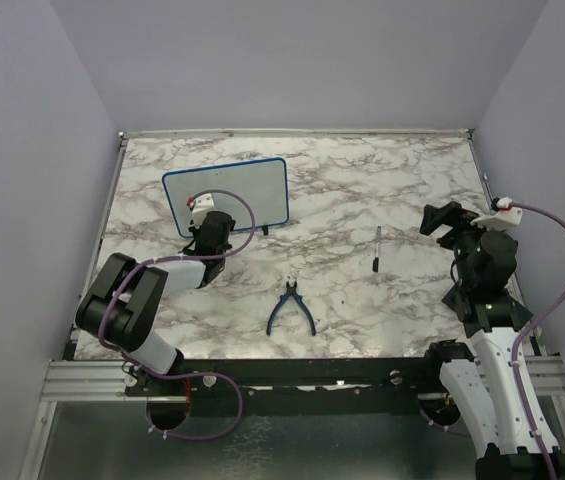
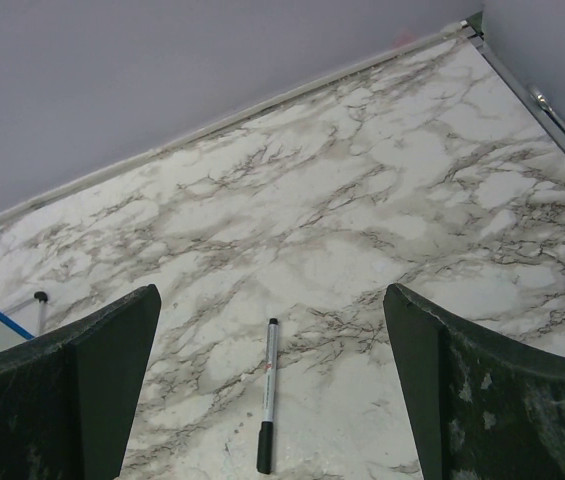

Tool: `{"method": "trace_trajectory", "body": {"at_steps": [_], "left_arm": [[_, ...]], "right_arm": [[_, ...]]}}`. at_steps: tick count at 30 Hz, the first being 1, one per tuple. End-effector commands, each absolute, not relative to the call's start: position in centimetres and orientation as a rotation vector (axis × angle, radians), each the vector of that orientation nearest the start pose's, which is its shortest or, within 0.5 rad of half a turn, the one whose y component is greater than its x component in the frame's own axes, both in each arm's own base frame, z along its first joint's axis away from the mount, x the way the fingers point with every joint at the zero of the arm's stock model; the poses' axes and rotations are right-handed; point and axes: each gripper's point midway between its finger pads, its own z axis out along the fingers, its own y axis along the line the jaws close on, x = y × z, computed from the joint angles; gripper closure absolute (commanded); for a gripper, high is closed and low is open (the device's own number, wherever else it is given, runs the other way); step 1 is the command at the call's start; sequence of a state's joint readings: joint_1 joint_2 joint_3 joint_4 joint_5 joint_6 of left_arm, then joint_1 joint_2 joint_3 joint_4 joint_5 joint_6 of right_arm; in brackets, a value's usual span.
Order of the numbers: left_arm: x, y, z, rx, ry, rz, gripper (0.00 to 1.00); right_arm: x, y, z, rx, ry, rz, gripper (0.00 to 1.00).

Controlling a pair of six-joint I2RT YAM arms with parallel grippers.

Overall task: Write a sentence on the whiteboard
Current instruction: Move the whiteboard to the center of the board.

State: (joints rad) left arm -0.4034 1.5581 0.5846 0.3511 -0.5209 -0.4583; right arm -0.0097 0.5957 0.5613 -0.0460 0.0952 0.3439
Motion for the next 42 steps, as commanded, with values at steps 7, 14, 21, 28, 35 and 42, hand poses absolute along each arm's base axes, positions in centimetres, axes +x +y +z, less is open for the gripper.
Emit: {"method": "trace_trajectory", "body": {"at_steps": [7, 14, 21, 28, 35, 42], "left_arm": [[37.2, -8.1, 3.4, -0.329, 2.083, 0.077, 0.71], [37.2, -8.1, 3.2, -0.327, 2.088, 0.079, 0.82], [37.1, -8.4, 3.1, -0.315, 2.097, 0.066, 0.94], [36.0, -9.7, 3.2, -0.254, 2.099, 0.052, 1.00], [34.5, -10.7, 3.5, -0.244, 2.089, 0.028, 1.00], [33.2, -12.1, 3.9, -0.242, 2.084, -0.016, 1.00]], "right_arm": [[29.5, -0.3, 25.2, 0.355, 1.612, 0.194, 0.02], [29.5, -0.3, 25.1, 0.355, 1.615, 0.191, 0.02], [29.5, -0.3, 25.1, 0.355, 1.615, 0.191, 0.02], [29.4, -0.3, 25.1, 0.356, 1.613, 0.190, 0.02], [29.4, -0.3, 25.2, 0.357, 1.613, 0.191, 0.02], [29.4, -0.3, 25.0, 0.355, 1.618, 0.194, 0.02]]}}
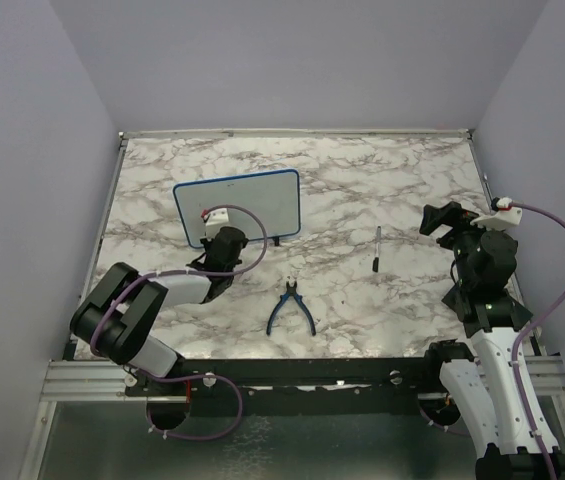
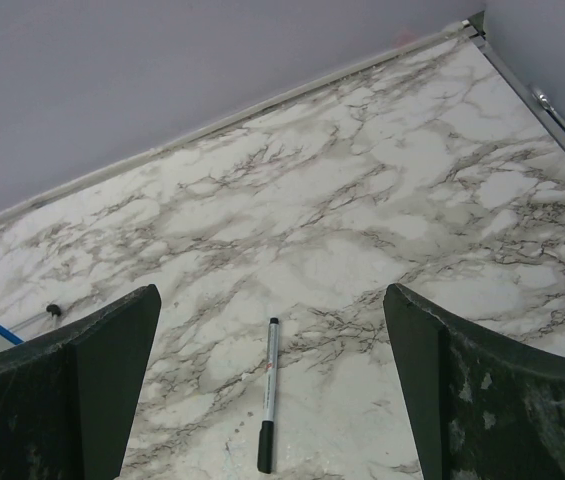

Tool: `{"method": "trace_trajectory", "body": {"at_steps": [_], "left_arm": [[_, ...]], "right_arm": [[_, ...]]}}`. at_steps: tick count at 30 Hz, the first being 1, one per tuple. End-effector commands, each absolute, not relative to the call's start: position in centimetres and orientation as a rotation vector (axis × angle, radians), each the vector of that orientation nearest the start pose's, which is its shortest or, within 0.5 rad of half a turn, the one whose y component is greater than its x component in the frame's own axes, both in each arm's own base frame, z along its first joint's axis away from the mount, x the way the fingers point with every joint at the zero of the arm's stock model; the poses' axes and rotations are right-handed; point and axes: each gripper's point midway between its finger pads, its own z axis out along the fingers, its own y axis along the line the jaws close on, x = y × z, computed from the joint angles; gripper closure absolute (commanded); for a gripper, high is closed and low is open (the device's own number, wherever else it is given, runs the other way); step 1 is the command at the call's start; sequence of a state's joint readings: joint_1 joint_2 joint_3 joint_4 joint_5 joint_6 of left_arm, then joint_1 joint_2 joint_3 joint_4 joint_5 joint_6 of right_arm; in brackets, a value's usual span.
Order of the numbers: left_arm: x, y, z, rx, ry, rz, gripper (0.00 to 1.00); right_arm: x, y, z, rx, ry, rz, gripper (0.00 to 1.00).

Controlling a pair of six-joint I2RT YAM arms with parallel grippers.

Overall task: Write a sentence on the whiteboard
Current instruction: Move the whiteboard to the center of the board.

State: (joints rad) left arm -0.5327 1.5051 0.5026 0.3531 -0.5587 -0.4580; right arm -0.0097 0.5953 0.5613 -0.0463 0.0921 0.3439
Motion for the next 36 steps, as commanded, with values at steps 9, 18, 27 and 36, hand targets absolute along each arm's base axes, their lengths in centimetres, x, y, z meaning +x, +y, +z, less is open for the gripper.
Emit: {"method": "trace_trajectory", "body": {"at_steps": [9, 18, 27, 36], "left_arm": [[31.7, -16.0, 3.4, -0.209, 2.102, -0.054, 1.00], [31.6, -20.0, 3.4, -0.178, 2.104, -0.086, 1.00], [30.7, -20.3, 4.6, -0.173, 2.103, -0.093, 0.60], [29.1, -19.3, 8.0, -0.142, 2.055, -0.157, 0.40]], "right_arm": [[29.5, -0.3, 25.0, 0.357, 1.621, 0.192, 0.02], [29.5, -0.4, 25.0, 0.358, 1.624, 0.187, 0.02], [29.7, -0.2, 24.8, 0.350, 1.636, 0.194, 0.02], [30.5, 1.5, 22.7, 0.343, 1.785, 0.277, 0.10]]}}
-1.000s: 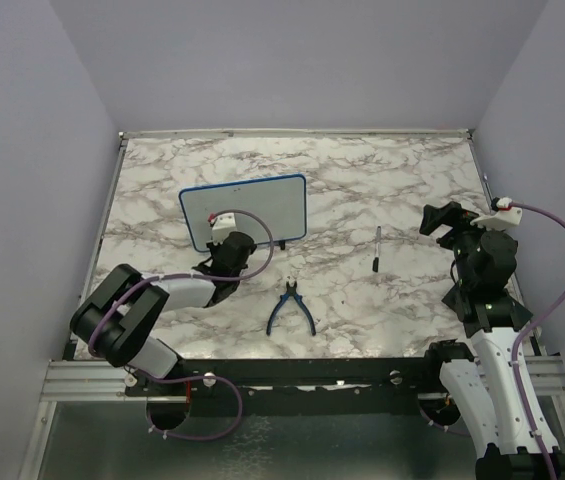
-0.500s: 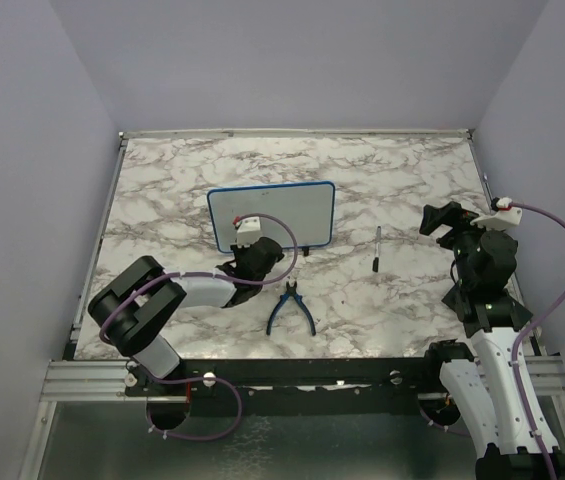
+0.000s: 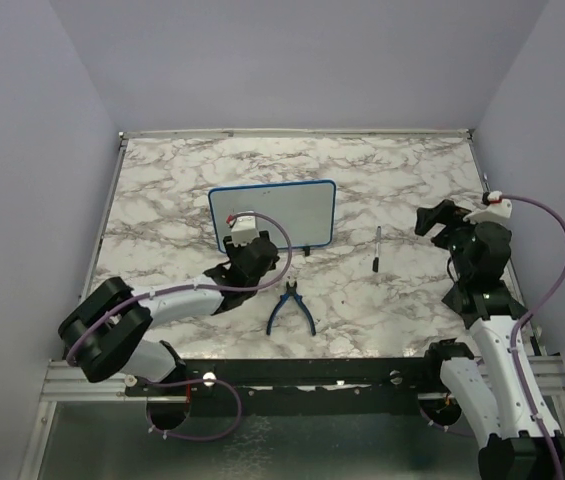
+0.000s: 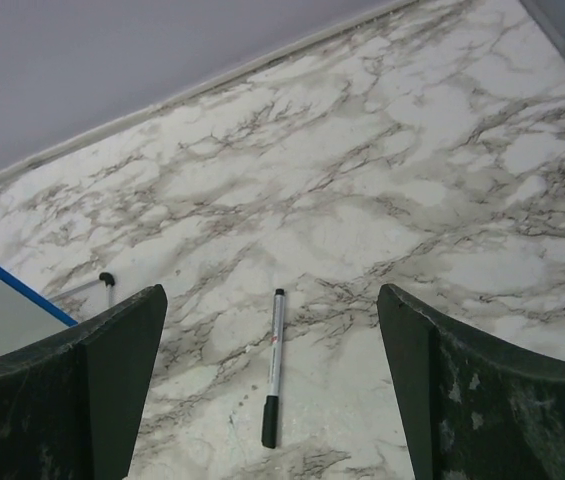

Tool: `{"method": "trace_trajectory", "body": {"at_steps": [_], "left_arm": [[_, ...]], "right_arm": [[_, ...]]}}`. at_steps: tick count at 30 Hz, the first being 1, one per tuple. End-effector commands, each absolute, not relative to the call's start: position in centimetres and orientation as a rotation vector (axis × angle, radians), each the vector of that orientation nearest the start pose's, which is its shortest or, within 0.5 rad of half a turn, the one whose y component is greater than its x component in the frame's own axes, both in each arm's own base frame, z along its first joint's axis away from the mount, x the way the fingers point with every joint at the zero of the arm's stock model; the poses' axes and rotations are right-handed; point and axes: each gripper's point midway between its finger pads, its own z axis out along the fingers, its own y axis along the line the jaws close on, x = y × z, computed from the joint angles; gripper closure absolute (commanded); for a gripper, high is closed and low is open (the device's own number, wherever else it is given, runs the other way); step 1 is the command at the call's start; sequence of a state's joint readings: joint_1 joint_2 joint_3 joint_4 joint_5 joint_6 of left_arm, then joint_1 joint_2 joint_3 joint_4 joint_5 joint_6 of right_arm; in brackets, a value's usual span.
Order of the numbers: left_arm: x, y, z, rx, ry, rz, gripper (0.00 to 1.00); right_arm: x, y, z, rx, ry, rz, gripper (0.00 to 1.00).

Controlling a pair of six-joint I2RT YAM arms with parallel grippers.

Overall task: Write a sentence on the whiteboard
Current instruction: Move the whiteboard to the center of the board.

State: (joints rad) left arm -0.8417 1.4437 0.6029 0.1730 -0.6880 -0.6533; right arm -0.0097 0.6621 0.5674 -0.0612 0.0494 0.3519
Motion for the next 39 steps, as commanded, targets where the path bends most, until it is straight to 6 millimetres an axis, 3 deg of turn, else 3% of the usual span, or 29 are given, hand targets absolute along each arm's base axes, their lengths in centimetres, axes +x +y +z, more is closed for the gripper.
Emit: {"method": "trace_trajectory", "body": {"at_steps": [1, 8, 15, 20, 26, 29, 33, 39], "left_arm": [[28.8, -19.2, 8.2, -0.139, 2.057, -0.166, 0.39], [26.1, -18.7, 10.2, -0.067, 2.106, -0.269, 0.30], [24.5, -21.2, 14.4, 0.140, 2.139, -0.439, 0.27], [24.6, -23.8, 17.2, 0.318, 2.111, -0.559, 0.27], [26.4, -27.0, 20.4, 0.512, 2.014, -0.681, 0.27], [27.2, -27.7, 22.0, 0.564, 1.936, -0.707, 0.26], [27.9, -27.1, 21.9, 0.574, 1.891, -0.664, 0.26], [26.9, -26.0, 20.8, 0.566, 1.897, -0.659, 0.26]], "right_arm": [[30.8, 1.8, 21.9, 0.344, 1.829, 0.291, 0.12], [32.5, 3.3, 16.5, 0.369, 2.156, 0.331, 0.30], [33.3, 5.6, 13.2, 0.310, 2.378, 0.240, 0.34], [34.0, 5.5, 11.9, 0.302, 2.469, 0.153, 0.34], [34.8, 5.7, 10.5, 0.286, 2.555, 0.099, 0.35], [35.1, 6.3, 10.0, 0.280, 2.585, 0.092, 0.35], [35.4, 7.2, 8.8, 0.256, 2.628, 0.041, 0.36], [35.7, 7.8, 6.3, 0.249, 2.673, 0.025, 0.39]]}}
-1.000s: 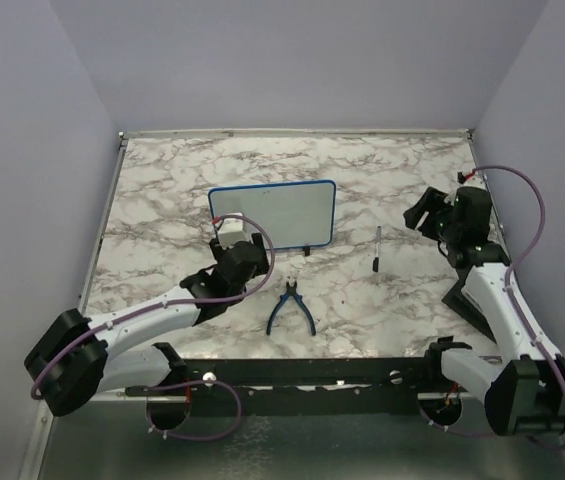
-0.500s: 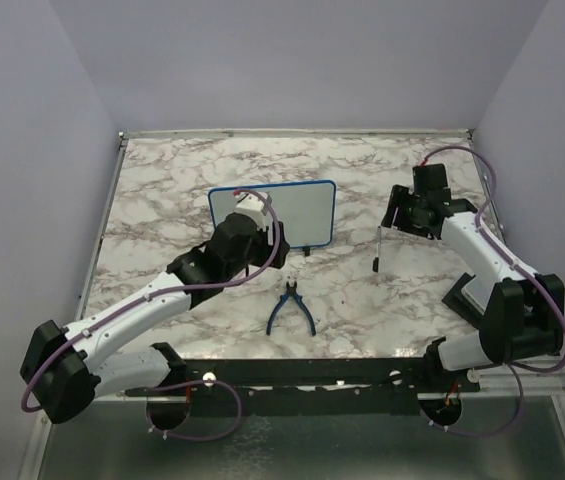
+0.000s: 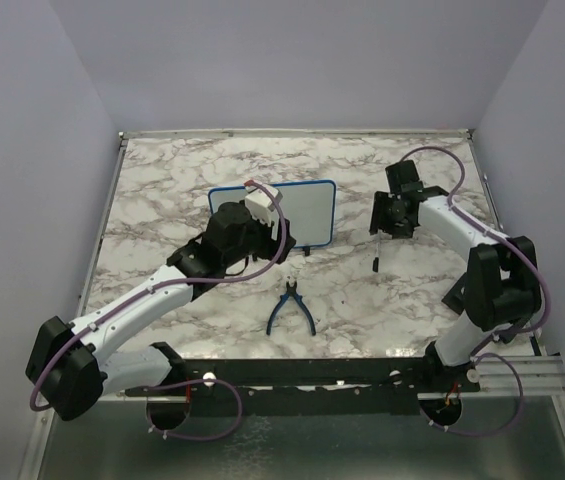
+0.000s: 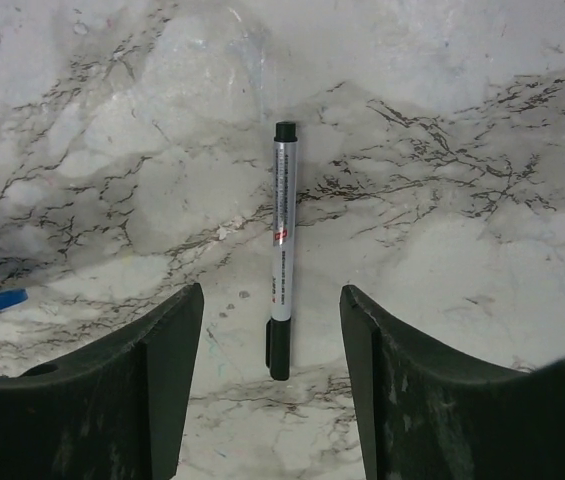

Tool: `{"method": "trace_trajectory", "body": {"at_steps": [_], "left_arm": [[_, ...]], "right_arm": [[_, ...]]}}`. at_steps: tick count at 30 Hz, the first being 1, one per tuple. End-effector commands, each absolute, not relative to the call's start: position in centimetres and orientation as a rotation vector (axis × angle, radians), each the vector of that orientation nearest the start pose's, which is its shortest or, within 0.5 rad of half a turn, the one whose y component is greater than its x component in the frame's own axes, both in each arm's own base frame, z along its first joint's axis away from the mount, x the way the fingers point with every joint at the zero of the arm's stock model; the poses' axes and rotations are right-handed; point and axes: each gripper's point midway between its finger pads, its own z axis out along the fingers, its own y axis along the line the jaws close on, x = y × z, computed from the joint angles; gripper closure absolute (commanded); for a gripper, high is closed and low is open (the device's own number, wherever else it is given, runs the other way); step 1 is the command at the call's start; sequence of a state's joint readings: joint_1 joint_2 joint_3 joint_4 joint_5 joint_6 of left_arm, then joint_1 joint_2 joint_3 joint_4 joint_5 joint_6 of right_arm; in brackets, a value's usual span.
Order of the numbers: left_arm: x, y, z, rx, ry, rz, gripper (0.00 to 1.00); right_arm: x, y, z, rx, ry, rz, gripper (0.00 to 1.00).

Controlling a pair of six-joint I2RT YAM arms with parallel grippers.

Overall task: Write a sentence on the whiteboard
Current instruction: Move the whiteboard to the center of the board, then pick up the whiteboard marker at the center of the board.

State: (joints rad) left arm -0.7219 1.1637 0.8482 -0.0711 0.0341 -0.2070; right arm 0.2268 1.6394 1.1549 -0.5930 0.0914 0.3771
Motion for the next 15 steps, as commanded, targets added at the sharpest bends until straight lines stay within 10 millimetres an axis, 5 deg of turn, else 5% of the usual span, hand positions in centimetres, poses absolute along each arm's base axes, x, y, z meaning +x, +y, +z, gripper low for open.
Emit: {"method": "trace_trajectory", "body": {"at_steps": [1, 15], "left_arm": [[26.8, -25.9, 20.8, 0.564, 1.892, -0.662, 0.26], [27.0, -26.4, 20.3, 0.561, 1.907, -0.677, 0.26]], "right_arm": [[35.7, 7.8, 5.8, 0.245, 2.680, 0.016, 0.40], [37.0, 8.0, 2.0, 0.239, 2.714, -0.048, 0.60]]}}
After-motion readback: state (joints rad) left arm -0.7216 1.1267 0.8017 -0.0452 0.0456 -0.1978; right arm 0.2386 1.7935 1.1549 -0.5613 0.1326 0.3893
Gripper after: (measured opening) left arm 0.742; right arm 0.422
